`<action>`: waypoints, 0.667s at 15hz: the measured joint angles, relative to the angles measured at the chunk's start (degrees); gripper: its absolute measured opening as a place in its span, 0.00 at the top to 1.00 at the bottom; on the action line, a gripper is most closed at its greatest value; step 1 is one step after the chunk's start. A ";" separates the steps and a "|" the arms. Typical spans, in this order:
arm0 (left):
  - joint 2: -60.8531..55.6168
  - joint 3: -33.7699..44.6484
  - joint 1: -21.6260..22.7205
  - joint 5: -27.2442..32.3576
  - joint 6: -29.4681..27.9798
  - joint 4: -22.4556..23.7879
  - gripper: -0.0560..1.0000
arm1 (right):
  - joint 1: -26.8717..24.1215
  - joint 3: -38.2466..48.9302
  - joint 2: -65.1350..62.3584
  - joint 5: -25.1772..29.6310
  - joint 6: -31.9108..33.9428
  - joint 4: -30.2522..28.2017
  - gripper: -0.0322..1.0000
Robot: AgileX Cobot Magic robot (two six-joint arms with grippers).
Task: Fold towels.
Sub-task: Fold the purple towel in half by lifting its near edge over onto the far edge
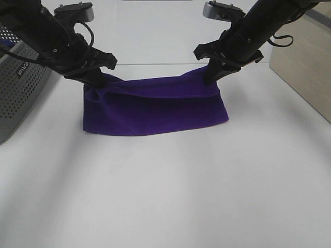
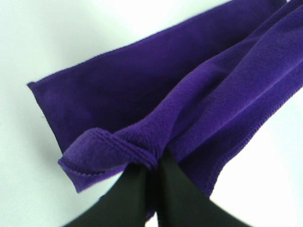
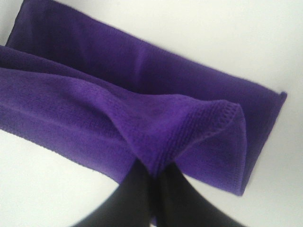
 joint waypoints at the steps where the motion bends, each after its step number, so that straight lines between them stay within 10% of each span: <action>1: 2.64 -2.41 0.57 0.00 0.23 -0.06 0.94 | 0.00 -2.86 2.23 -0.34 0.00 -0.80 0.94; 10: 13.46 -11.06 0.80 2.92 0.97 0.23 0.87 | 0.00 -8.14 9.91 -2.12 2.06 -4.41 0.88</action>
